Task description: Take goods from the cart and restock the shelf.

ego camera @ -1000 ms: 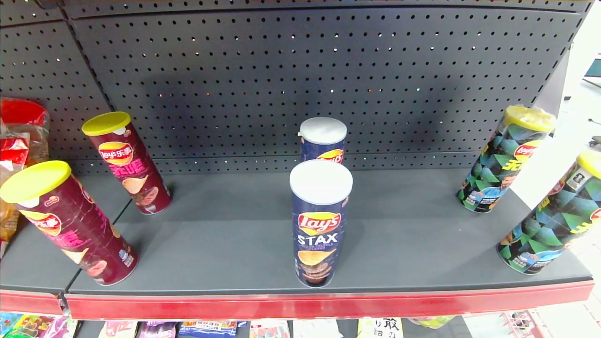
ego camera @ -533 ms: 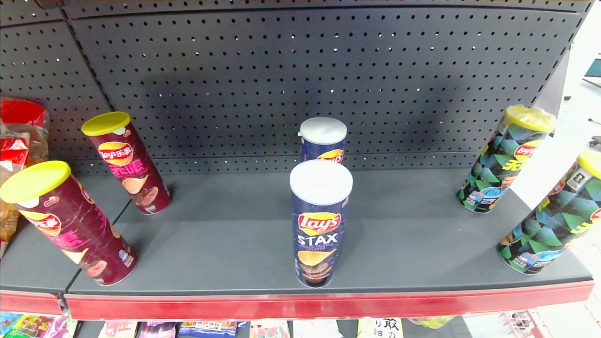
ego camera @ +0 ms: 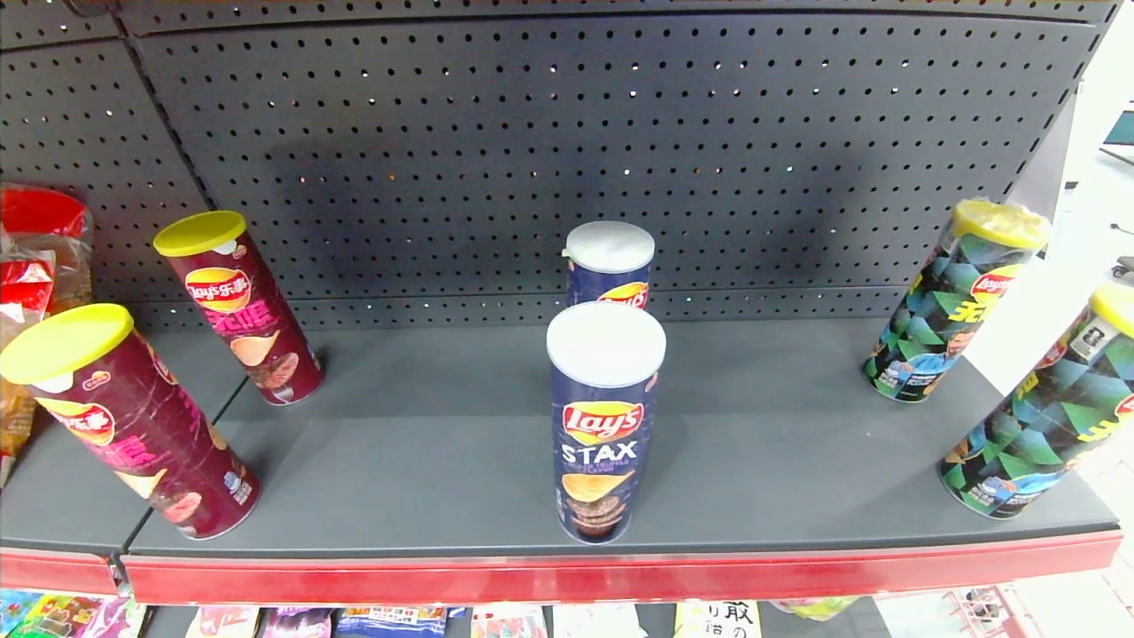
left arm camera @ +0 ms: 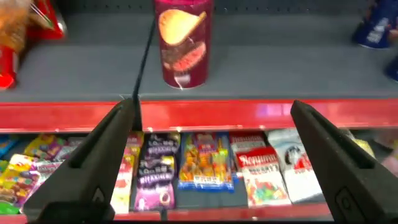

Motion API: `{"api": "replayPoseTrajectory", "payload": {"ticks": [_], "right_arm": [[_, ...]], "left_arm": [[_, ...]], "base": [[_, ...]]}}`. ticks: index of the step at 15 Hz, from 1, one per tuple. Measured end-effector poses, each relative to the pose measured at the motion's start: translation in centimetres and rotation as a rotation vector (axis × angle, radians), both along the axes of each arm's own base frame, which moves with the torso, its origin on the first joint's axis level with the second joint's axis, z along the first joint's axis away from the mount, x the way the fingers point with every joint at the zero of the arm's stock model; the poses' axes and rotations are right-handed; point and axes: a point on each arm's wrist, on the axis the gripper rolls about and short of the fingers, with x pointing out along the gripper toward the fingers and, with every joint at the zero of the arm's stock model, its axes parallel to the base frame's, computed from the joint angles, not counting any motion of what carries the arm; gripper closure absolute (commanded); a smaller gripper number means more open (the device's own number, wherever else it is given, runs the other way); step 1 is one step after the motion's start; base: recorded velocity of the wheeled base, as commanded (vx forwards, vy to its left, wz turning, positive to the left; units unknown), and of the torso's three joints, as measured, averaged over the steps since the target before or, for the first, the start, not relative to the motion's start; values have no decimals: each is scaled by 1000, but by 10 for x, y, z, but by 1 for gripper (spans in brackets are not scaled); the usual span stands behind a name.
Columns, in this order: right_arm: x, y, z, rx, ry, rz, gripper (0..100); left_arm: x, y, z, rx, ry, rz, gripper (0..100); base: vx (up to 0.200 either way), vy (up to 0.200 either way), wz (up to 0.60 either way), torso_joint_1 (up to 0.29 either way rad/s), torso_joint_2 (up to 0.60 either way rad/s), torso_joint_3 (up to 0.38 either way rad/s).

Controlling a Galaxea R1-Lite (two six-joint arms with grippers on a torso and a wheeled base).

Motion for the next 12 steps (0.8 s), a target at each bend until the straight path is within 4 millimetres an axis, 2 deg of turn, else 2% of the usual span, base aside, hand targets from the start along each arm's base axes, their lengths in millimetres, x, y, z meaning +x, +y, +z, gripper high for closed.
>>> {"api": "replayPoseTrajectory", "payload": {"ticks": [12], "right_arm": [[1,0,-4,18,10,-3,0]], "left_arm": [[1,1,-5,0,19,49,0]], "base": [[0,0,0,0,0,0]]}}
